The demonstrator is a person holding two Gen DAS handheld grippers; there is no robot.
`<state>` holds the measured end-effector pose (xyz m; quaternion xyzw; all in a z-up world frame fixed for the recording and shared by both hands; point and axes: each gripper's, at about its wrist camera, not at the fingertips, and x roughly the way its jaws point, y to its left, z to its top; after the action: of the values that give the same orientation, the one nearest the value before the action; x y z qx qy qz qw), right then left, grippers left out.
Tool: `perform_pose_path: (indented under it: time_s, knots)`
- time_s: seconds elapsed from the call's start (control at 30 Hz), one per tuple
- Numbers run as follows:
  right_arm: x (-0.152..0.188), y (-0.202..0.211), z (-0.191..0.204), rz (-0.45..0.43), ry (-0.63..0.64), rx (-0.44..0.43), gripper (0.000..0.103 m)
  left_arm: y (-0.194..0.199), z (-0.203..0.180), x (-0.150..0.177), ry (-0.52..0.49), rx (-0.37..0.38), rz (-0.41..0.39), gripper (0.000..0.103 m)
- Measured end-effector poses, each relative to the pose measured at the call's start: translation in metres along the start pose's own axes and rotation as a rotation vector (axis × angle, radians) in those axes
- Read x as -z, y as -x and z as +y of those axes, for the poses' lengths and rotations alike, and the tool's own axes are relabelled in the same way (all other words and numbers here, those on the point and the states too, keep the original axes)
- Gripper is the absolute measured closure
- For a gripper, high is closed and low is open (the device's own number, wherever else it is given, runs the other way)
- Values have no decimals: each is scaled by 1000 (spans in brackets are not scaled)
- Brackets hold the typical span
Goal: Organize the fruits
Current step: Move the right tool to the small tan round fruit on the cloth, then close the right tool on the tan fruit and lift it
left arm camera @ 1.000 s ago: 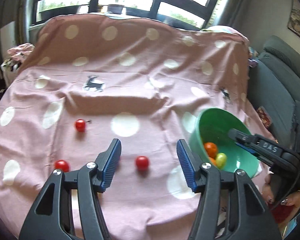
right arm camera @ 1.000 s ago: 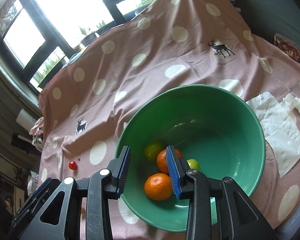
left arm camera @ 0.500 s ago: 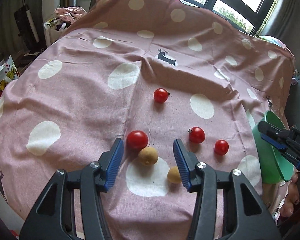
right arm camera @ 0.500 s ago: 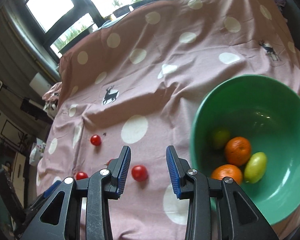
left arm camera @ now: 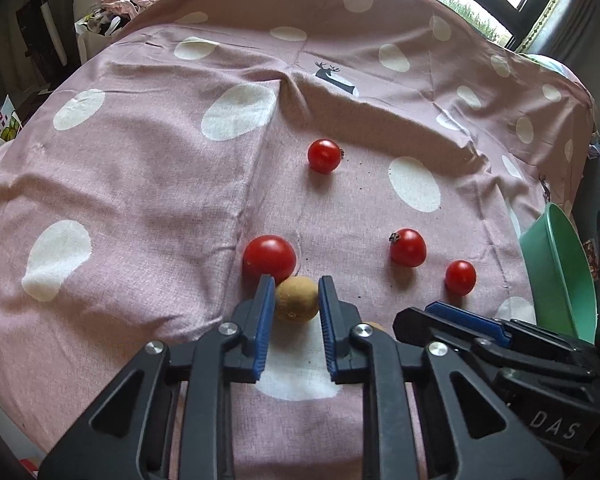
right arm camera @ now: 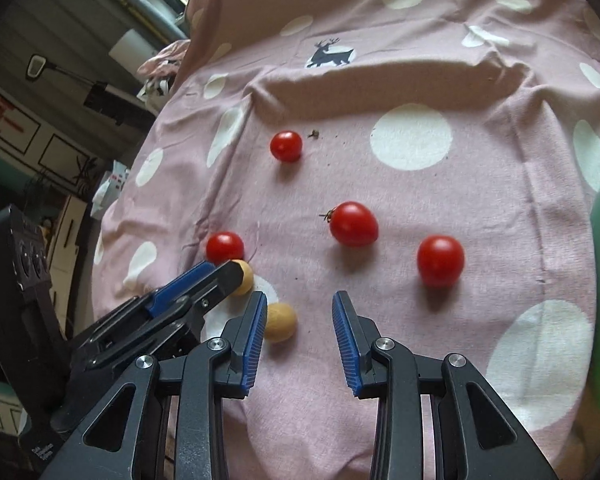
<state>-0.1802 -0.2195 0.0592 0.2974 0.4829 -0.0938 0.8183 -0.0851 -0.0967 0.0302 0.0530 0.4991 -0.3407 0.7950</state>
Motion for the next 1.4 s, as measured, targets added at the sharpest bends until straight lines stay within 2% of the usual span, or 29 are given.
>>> perform_pose_path:
  time_s: [0.17, 0.3, 0.5, 0.7, 0.87, 1.03, 1.17, 1.23, 1.3, 1.33, 1.4]
  knots:
    - [0, -3, -5, 20, -30, -47, 67, -1, 3, -1, 28, 17, -5, 83]
    - [0, 2, -8, -1, -45, -10, 67, -1, 1, -1, 25, 22, -2, 83]
    - [-3, 8, -18, -17, -85, -32, 67, -2, 2, -2, 52, 30, 18, 80]
    - [-3, 17, -25, -38, -108, -49, 67, 4, -1, -3, 56, 52, 2, 79]
    - [-4, 21, -30, -50, -138, -68, 67, 0, -10, -2, 15, -24, 1, 76]
    - [-4, 24, -33, -59, -152, -79, 67, -1, -11, -3, 10, 3, 1, 69]
    - [-4, 25, -36, -65, -166, -78, 67, -12, -15, -1, -3, -77, 27, 69]
    - [-4, 25, -36, -64, -169, -80, 67, -19, -16, 1, -11, -78, 48, 70]
    - [-4, 26, -36, -68, -169, -80, 67, -20, -18, 1, -28, -104, 31, 71]
    - [-4, 26, -36, -70, -169, -79, 67, -20, -18, 1, -27, -108, 26, 75]
    - [-4, 27, -36, -72, -169, -78, 67, -19, -17, 1, -24, -94, 21, 75]
